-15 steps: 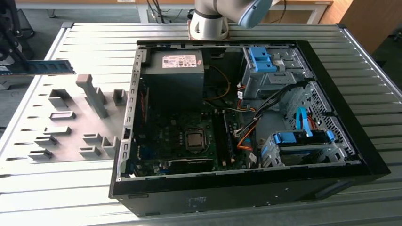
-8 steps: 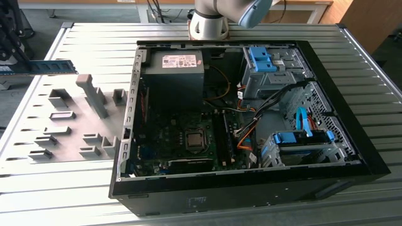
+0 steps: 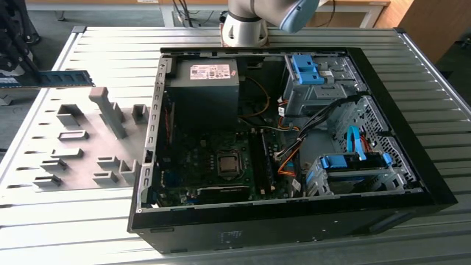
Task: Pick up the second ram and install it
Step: 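Pick up the second ram and move it above second insertion slot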
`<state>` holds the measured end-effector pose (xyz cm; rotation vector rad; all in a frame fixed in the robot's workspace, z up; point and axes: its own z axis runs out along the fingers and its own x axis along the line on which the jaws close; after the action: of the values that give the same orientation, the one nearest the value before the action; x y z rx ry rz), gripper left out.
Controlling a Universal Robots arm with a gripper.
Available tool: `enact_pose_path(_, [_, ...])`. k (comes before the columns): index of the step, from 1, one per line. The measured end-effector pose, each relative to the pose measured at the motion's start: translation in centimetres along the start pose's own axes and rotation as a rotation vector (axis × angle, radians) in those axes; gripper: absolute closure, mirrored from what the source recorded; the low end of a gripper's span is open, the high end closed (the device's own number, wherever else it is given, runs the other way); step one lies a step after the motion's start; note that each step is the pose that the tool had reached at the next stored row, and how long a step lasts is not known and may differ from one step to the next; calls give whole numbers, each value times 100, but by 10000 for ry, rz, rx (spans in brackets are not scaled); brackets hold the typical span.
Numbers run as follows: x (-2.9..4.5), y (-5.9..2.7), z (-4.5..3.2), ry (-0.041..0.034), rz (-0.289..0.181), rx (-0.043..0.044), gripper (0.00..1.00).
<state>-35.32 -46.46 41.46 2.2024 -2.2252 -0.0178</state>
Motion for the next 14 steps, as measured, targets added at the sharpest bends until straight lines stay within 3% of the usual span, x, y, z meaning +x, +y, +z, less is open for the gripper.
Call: enact_pose_path(14, [-1,-79,-1,0,0,0,86])
